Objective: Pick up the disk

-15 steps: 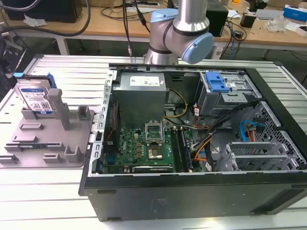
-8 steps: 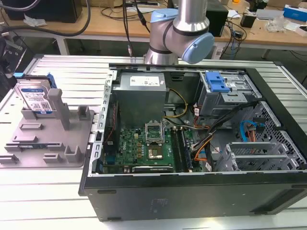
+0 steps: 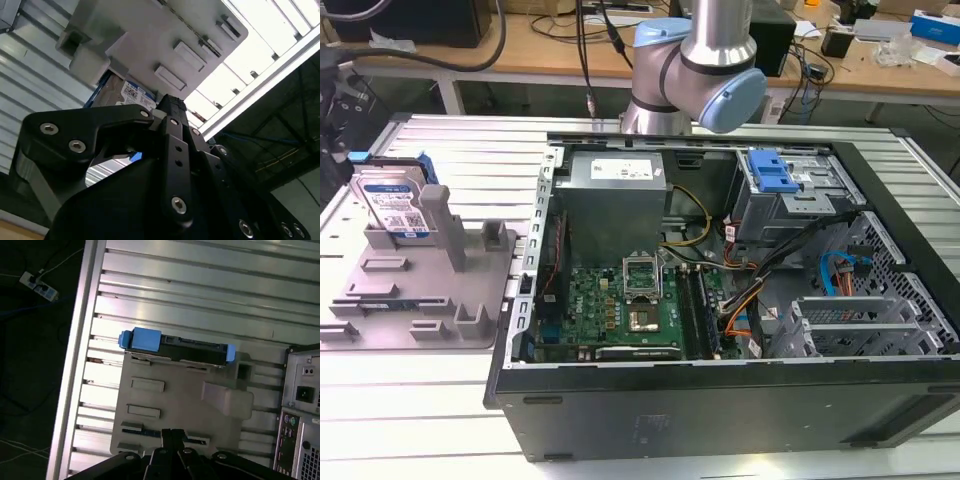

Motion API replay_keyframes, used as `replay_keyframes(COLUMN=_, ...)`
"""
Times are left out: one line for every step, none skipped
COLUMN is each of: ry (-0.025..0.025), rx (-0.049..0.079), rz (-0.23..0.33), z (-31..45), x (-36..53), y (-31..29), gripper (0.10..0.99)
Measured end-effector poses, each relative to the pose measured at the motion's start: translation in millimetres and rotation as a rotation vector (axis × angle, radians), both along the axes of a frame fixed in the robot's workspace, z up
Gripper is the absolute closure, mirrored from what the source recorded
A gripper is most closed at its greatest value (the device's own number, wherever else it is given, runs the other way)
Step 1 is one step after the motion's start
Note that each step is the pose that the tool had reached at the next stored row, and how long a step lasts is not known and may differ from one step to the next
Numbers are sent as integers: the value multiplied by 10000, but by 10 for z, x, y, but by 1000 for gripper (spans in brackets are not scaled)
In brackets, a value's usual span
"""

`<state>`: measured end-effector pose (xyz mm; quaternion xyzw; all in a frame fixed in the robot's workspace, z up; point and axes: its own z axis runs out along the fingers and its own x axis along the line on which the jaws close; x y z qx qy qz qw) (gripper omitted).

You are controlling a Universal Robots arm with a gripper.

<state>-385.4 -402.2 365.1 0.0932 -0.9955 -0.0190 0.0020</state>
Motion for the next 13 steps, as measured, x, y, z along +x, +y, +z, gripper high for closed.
replay_keyframes(ry=0, rx=0, rz=524, z=-2, x=0, y=0, gripper=980)
replay_keyframes(ry=0, rx=0, rz=1173, z=-5, x=0, y=0, gripper=980)
replay_keyframes(ry=0, rx=0, rz=1390, z=-6, x=0, y=0, gripper=980)
replay_keyframes(ry=0, rx=0, rz=1570, z=-7, x=0, y=0, gripper=980)
replay_keyframes(ry=1, rx=-1, rz=1761, z=-8, x=0, y=0, gripper=980)
replay_keyframes(ry=0, rx=-1, rz=1956, z=-9, x=0, y=0, gripper=980)
replay_keyframes(ry=0, rx=0, rz=2278, z=-11, x=0, y=0, gripper=980)
replay_keyframes(ry=1, rx=0, rz=2540, z=-12, x=0, y=0, gripper=980)
replay_keyframes(ry=0, rx=0, rz=2998, z=-15, x=0, y=0, gripper=980)
replay_keyframes(ry=0, rx=0, rz=3401, z=-18, x=0, y=0, gripper=980)
replay_keyframes(ry=0, rx=0, rz=3635, z=-19, x=0, y=0, gripper=980)
replay_keyframes(ry=1, rx=0, rz=3815, z=-20, x=0, y=0, gripper=980)
replay_keyframes(ry=0, rx=0, rz=4141, z=-23, x=0, y=0, gripper=980)
